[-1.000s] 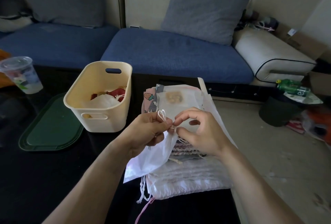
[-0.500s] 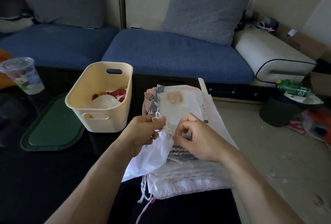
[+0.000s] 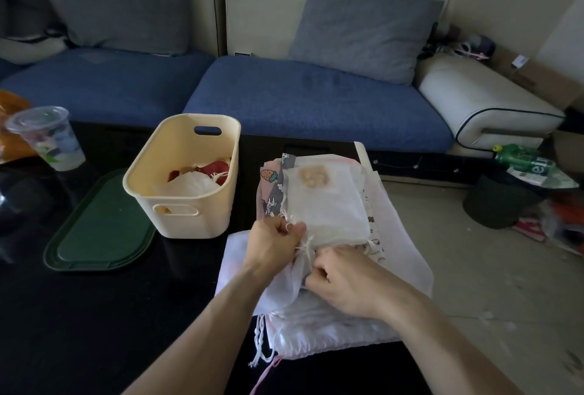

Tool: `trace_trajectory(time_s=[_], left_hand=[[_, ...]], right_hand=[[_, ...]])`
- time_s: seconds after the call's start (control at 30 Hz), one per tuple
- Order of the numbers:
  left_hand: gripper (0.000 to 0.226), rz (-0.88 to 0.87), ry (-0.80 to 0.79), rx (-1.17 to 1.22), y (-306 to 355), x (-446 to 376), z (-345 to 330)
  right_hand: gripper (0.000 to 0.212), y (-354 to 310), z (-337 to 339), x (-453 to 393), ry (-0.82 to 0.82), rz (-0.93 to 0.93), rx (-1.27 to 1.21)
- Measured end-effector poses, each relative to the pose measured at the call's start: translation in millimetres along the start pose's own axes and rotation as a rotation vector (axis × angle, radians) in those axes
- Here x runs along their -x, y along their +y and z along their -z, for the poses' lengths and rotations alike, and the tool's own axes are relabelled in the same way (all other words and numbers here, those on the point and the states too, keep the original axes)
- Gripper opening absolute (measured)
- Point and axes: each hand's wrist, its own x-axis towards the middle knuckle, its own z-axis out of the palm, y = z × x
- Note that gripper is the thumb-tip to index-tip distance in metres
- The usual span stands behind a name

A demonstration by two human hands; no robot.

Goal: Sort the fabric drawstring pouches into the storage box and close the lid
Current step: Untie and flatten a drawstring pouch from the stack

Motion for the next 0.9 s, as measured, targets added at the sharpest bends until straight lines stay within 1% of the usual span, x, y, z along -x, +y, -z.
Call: trace_trajectory(time_s=[0.13,0.23,0.3,0.4,0.47,0.53,0.6,0.67,0.73,0.8,0.83,0.87,0.9], left_hand=[[0.033,0.105,0.036,-0.016,-13.0,-4.4,-9.4],[0.033,0.174,0.016,0.062,-15.2,-7.4,-10.4],[0.033,0.16,0.027,0.024,-18.4,-10.7,-10.7],[0.028,0.149,0.033,-0.017,-22.4,-12.9,-11.4],[0.029,0.116,0.026,-0.021,-21.0,-10.9,-10.8],[0.033,0.088,0.022,0.015,-15.7,-6.5,-7.1],[0.039,0.093,-0.013,0.023,-4.9,-2.3,-2.4],[0.05,0.131,-0.061,-0.007,12.2,3.7,1.2],[0.061,0.18,-0.075,-0.091,28.2,15.8,6.9],[0.075,0.121,-0.124,-0.232,40.3,33.7,15.0],[0.08,0.095,-0.169,-0.261,45.3,44.4,18.2],[0.08,0.072,-0.221,-0.27,48.6,53.9,21.3],[0.073,0.027,-0.268,-0.293,51.5,60.4,23.4]], right_hand=[[0.033,0.8,-6.3,0.6,-0.034,0.032,0.064],[0.03,1.1,-11.5,3.3,-0.031,0.056,0.051],[0.028,-0.1,-13.7,8.4,-0.03,0.088,0.054],[0.028,0.2,-14.4,13.6,-0.069,0.104,0.042],[0.032,3.6,-12.3,13.0,-0.079,0.106,-0.02],[0.036,9.2,-10.2,11.2,-0.07,0.097,-0.14],[0.036,16.6,-6.1,9.6,-0.021,0.027,-0.24],[0.034,23.8,-0.5,8.0,0.119,-0.042,-0.307],[0.031,26.2,4.9,6.7,0.243,-0.083,-0.439],[0.032,24.9,7.2,5.8,0.314,-0.083,-0.671],[0.033,22.7,7.5,4.6,0.348,-0.064,-0.817],[0.034,20.2,8.5,2.5,0.392,-0.036,-0.979],[0.034,17.7,10.1,0.1,0.435,-0.003,-1.135]])
